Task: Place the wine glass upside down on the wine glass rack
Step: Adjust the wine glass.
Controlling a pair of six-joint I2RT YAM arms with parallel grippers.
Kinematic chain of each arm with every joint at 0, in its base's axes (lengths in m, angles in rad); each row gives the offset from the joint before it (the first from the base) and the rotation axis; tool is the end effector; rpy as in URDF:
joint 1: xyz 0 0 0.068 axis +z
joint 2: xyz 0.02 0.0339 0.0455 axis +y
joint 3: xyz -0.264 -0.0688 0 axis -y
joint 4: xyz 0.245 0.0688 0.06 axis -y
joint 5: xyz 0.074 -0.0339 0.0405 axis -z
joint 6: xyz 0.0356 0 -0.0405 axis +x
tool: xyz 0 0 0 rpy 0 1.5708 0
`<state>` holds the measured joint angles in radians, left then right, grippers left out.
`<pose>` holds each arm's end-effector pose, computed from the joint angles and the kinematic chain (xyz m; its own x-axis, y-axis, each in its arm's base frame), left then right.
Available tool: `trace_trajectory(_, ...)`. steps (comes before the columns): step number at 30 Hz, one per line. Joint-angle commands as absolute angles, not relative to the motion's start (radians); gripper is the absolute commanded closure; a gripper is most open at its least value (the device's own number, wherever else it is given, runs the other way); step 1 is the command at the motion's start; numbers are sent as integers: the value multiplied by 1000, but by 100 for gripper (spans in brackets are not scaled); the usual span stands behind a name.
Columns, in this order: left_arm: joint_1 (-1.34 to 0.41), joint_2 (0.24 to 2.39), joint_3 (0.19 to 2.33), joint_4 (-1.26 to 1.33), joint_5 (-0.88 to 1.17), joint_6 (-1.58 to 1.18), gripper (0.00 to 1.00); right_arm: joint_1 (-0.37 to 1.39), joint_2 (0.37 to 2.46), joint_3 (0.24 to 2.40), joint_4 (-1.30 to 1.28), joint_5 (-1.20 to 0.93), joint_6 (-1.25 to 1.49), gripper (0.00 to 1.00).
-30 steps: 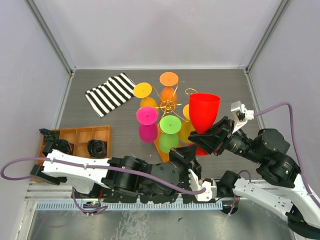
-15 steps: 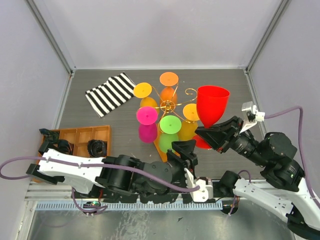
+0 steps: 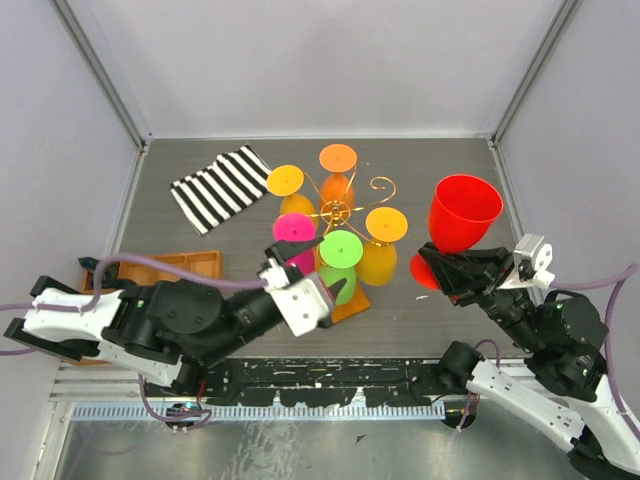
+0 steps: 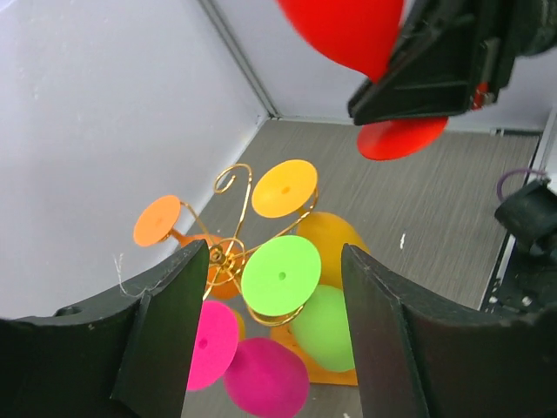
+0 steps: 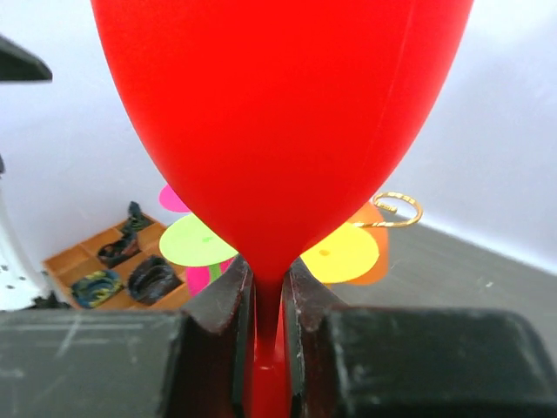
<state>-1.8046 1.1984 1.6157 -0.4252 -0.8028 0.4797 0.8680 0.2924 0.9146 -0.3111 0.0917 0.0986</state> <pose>-0.0266 -0.2222 0.5128 0.3904 0.2555 -0.8845 0.7465 0.4744 0.4665 0.0254 0.0250 0.4146 0.1276 0.3023 -0.9446 -0.7195 0.6837 0.1216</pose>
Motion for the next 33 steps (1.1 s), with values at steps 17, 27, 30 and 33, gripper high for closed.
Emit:
trace_trajectory(17, -1809, 1103, 1541, -277, -817, 124, 28, 865, 310, 889, -458, -254, -1021, 99)
trace_trajectory(27, -1809, 1138, 1532, -297, -793, 80, 28, 866, 345, 904, -476, -253, -1122, 99)
trace_trajectory(30, -1809, 1154, 1539, -312, -793, 77, 28, 866, 339, 890, -454, -252, -1135, 99)
trace_trajectory(33, -1808, 1177, 1547, -331, -797, 80, 30, 865, 337, 897, -452, -254, -1137, 99)
